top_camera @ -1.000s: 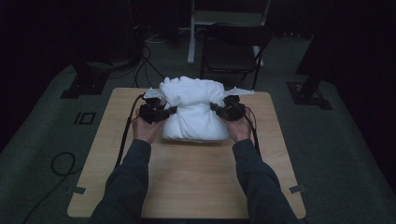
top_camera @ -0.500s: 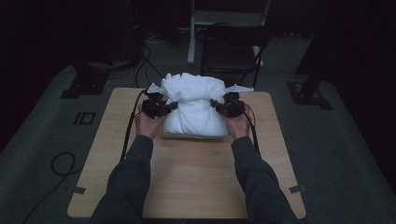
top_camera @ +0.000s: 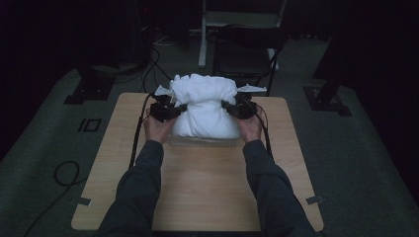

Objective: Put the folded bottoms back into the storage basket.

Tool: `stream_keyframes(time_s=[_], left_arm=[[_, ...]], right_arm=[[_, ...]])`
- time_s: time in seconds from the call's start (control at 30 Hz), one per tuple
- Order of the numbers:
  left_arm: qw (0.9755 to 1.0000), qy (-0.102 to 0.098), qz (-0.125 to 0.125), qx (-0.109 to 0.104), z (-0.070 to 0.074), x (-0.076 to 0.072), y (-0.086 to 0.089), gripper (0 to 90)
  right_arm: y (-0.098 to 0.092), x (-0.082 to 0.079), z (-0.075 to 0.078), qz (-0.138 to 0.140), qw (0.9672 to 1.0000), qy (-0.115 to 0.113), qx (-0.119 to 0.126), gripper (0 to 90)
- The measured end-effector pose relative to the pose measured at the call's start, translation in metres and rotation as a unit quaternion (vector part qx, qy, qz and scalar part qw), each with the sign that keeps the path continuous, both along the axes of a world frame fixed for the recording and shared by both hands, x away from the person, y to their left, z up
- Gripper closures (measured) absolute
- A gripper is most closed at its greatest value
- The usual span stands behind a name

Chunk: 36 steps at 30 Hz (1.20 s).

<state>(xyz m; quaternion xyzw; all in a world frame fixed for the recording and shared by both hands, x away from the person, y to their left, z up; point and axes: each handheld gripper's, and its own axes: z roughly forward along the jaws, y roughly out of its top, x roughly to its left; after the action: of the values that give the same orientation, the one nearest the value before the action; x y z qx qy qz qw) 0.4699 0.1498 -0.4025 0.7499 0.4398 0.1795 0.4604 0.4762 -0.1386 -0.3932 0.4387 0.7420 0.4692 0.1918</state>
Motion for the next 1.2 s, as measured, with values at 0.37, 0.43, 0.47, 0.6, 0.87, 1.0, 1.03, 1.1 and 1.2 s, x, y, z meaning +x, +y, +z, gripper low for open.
stream_keyframes(time_s=[0.37, 0.43, 0.47, 0.6, 0.87, 1.0, 1.03, 1.1, 1.2], left_arm=[[1.0, -0.002, 0.004, 0.003, -0.001, 0.009, -0.005, 72.6], [1.0, -0.003, 0.005, 0.004, -0.001, 0.01, -0.004, 72.6], [1.0, -0.002, 0.006, 0.005, -0.002, 0.01, -0.004, 72.6], [0.9999, -0.002, 0.01, 0.006, -0.003, 0.012, -0.001, 72.5], [0.9998, 0.001, 0.017, 0.009, -0.009, 0.017, 0.001, 72.4], [0.9998, 0.003, 0.019, 0.011, -0.01, 0.018, 0.0, 72.4], [0.9997, 0.003, 0.019, 0.012, -0.011, 0.018, 0.0, 72.4], [0.9997, 0.004, 0.021, 0.011, -0.012, 0.019, -0.001, 72.4], [0.9996, 0.006, 0.025, 0.01, -0.014, 0.021, -0.002, 72.4]], right_arm=[[-0.002, 0.007, 0.003, -0.01, 0.9999, -0.002, 0.002, 74.6], [-0.002, 0.009, 0.003, -0.01, 0.9999, -0.002, 0.006, 74.6], [-0.002, 0.009, 0.003, -0.01, 0.9999, 0.0, 0.007, 74.6], [0.002, 0.013, 0.002, -0.009, 0.9999, 0.0, 0.005, 74.6], [0.007, 0.02, -0.003, -0.01, 0.9999, 0.003, -0.001, 74.6], [0.007, 0.022, -0.006, -0.012, 0.9999, 0.008, 0.004, 74.6], [0.007, 0.023, -0.006, -0.013, 0.9999, 0.01, 0.005, 74.6], [0.007, 0.024, -0.007, -0.014, 0.9998, 0.011, 0.006, 74.6], [0.007, 0.026, -0.008, -0.015, 0.9998, 0.012, 0.008, 74.6]])
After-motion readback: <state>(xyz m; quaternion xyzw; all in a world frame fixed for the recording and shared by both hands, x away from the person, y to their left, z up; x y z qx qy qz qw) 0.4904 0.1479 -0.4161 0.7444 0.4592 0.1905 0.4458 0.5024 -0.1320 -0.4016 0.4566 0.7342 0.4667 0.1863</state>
